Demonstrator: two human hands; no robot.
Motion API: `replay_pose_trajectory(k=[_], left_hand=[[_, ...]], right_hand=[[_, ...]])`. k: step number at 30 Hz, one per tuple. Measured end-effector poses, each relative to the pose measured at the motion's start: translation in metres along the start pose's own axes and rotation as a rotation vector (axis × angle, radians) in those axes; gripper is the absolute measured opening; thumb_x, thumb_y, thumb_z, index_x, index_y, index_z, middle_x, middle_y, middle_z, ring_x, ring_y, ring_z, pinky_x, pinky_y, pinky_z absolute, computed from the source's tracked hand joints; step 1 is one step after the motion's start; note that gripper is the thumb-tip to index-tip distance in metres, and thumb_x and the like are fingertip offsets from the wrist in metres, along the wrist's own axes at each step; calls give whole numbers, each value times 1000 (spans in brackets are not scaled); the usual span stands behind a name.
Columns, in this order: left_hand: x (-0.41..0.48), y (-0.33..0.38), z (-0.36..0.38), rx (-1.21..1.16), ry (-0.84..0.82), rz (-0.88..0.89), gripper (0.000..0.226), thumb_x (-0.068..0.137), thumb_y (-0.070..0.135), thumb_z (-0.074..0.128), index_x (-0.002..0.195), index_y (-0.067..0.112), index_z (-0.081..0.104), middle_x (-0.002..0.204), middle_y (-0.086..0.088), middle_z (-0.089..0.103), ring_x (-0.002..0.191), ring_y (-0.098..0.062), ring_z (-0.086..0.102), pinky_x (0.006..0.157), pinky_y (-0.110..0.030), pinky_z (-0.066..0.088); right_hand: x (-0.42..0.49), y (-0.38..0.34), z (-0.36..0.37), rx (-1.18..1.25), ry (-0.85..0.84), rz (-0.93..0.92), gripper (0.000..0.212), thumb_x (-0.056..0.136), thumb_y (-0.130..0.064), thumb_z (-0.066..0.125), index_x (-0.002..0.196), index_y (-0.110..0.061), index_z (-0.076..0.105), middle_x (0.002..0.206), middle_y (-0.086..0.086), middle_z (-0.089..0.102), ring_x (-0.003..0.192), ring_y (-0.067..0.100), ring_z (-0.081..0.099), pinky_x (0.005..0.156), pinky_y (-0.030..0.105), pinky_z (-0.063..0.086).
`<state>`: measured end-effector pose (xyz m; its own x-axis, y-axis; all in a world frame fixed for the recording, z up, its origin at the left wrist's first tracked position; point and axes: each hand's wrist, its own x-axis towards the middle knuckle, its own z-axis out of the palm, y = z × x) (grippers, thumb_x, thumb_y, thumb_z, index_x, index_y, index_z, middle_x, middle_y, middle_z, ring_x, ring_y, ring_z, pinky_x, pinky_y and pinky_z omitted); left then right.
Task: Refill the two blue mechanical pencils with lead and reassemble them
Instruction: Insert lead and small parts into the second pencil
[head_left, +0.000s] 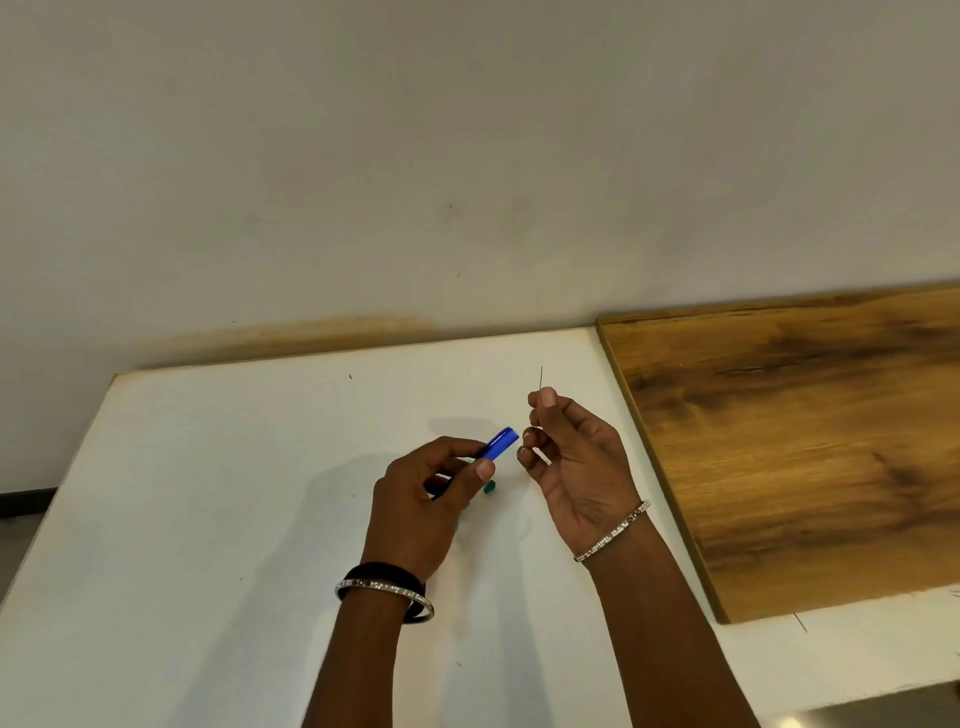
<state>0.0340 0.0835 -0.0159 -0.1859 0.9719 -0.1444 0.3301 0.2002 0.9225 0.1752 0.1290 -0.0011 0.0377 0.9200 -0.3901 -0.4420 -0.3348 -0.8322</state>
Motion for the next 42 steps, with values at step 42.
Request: replay_pose_trajectory(k=[42], left_hand=[[1, -3, -6, -87, 11, -18, 21, 78, 48, 61, 96, 39, 66, 80, 7, 74, 69, -11, 66, 63, -24, 51]], right_hand=[[3, 9, 2, -419, -119, -206, 10, 88, -22, 65, 91, -14, 68, 84, 2, 73, 70, 14, 68, 64, 30, 57]])
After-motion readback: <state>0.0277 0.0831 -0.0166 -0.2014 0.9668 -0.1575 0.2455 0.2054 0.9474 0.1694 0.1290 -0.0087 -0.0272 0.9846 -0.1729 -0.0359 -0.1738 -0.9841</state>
